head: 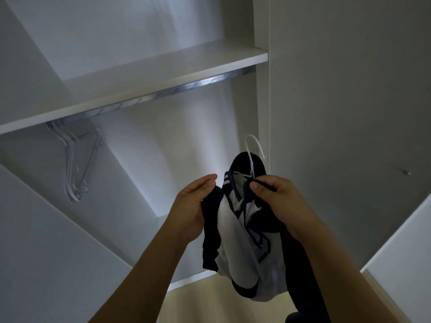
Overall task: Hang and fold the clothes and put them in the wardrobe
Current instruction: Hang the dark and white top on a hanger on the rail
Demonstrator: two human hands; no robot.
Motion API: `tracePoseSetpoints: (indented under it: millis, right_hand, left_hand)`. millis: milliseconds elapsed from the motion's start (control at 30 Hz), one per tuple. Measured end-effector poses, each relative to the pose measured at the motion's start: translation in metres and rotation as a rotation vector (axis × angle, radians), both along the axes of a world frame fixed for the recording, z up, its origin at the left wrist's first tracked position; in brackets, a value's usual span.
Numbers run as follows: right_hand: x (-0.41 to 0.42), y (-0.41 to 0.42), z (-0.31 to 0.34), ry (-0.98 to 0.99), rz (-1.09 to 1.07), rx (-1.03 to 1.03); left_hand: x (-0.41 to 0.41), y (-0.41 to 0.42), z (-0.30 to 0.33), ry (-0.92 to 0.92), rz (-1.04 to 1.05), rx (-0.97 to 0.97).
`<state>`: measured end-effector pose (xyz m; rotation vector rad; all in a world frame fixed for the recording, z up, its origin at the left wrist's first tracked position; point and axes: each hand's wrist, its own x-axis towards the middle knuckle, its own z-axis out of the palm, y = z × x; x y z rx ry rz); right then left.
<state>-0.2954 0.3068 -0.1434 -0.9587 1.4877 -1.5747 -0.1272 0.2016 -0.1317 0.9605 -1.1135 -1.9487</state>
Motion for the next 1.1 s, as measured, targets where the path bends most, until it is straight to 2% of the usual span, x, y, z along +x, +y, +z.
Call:
tracePoseSetpoints:
  millis: [133,467,600,1100]
  right_hand:
    - [-0.001,0.0,0.003,0.057,0.023,0.062]
    - [0.0,0.006,0.022,0.13,0.106,0.112]
    - [0.0,0.008,0.027,0.137,0.122,0.101]
    - [-0.003,0.011,0.031,0.134,0.133,0.118]
  left_hand:
    - [-0.002,0.002,0.006,-0.115,-0.054,0.001]
    - [-0.008,0.001,0.023,-0.235,-0.189,-0.463]
    - [-0.012,0.008,0.029,-0.262,-0.206,-0.569]
    - [-0.013,0.013,0.036,-0.257,-0.236,-0.555]
